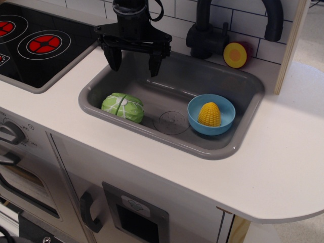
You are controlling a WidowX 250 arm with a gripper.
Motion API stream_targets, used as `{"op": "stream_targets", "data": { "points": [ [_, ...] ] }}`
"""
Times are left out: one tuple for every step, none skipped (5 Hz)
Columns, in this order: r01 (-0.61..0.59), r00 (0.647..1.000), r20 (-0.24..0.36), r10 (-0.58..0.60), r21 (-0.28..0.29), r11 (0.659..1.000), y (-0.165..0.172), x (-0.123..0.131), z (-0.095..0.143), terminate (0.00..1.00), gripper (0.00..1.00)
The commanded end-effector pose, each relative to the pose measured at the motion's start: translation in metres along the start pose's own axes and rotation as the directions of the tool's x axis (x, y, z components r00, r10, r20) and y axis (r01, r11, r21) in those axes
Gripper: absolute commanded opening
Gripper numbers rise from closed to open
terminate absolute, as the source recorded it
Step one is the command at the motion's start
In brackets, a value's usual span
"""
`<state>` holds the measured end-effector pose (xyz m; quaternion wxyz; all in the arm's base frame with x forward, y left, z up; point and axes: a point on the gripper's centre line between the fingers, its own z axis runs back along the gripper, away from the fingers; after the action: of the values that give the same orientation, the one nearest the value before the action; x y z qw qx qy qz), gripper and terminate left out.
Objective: Take corn out of bowl sink
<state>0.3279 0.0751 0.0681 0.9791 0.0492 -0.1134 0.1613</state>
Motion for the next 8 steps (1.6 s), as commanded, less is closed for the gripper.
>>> {"op": "stream_targets", "data": {
  "points": [
    [0.000,1.000,0.000,0.000,0.000,1.000,0.000,0.000,0.000,0.00,1.00],
    [0.004,1.000,0.019,-0.004,-0.027,1.000,-0.022,0.000,-0.002,0.00,1.00],
    [0.002,1.000,0.020,-0.001,-0.068,0.998,-0.048,0.006,0.001,0.00,1.00],
    [-0.006,1.000,0.018,0.008,-0.082,0.997,-0.075,0.005,-0.004,0.00,1.00],
    [-0.016,1.000,0.011,0.017,-0.073,0.997,-0.099,-0.001,-0.015,0.00,1.00],
    [-0.023,1.000,0.011,0.024,-0.055,0.998,-0.113,-0.005,-0.028,0.00,1.00],
    [-0.030,1.000,0.006,0.030,-0.040,0.999,-0.126,-0.008,-0.039,0.00,1.00],
    [-0.039,0.999,0.019,0.039,-0.029,0.999,-0.133,-0.008,-0.043,0.00,1.00]
  ]
}}
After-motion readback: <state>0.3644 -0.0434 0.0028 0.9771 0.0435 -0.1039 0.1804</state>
